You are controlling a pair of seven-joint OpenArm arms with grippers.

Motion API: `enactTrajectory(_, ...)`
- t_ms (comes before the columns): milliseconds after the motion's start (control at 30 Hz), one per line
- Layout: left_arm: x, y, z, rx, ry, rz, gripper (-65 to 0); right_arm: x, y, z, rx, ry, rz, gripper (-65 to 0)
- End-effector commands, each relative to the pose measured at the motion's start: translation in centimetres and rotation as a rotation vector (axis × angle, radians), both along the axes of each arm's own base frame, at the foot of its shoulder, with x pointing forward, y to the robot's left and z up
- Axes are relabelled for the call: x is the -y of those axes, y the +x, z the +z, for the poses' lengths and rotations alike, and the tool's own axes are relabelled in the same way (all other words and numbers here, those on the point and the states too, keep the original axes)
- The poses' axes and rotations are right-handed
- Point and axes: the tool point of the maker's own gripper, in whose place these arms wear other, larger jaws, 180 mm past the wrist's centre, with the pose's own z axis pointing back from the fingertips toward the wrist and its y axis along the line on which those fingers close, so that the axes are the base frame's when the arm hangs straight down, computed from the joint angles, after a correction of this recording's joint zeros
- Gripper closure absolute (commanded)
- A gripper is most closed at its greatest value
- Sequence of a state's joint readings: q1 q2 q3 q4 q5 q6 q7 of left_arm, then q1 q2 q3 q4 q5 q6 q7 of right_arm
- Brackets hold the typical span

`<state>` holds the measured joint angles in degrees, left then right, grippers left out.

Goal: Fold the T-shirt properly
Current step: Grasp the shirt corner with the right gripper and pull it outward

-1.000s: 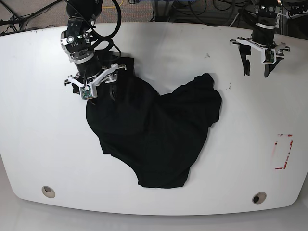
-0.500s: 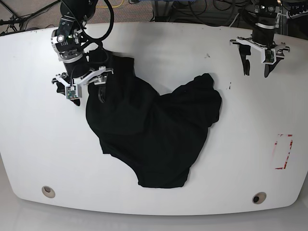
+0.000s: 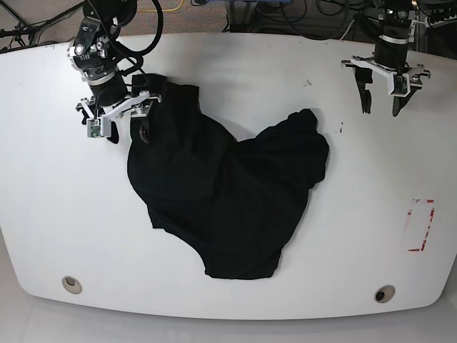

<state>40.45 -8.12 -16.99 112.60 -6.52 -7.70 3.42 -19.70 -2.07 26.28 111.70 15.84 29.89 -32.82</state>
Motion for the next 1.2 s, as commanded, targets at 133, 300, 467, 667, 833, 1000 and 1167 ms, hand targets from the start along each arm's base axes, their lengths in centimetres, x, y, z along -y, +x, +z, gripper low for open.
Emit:
enactTrajectory(133,-0.4,0.2,0.6,0.026,0.009,0.004,-36.4,-0.4,0.1,-1.0,-0.004,0.042,0.029,-43.4)
enactTrajectory(300,-0.3,0.6,1.3,0.048,0.012,0.000,-36.1,1.0,-0.7,-2.0,-0.032,0.066,-0.010,-43.4)
enactTrajectory(467,-0.3,0.6,1.4,0.053,0.012,-0.002,-35.9,2.0,-1.3,-2.6,-0.050,0.094,-0.043,-43.5)
enactTrajectory(667,-0.3,0.7,1.2,0.048,0.015,-0.004,-35.9,4.6,-2.0,-3.0,-0.056,0.162,-0.137,-43.8)
enactTrajectory(833,-0.3,0.8,1.3,0.051,0.018,-0.004,-35.9,5.6,-2.4,-3.6,-0.069,0.210,-0.170,-43.9)
enactTrajectory(1000,-0.2,1.0,1.6,0.061,0.017,-0.004,-35.9,6.3,-2.4,-4.6,-0.094,0.229,-0.191,-43.7)
enactTrajectory(1167,-0.1,1.1,1.7,0.068,0.014,-0.006,-35.9,6.8,-2.4,-5.6,-0.118,0.233,-0.205,-43.1)
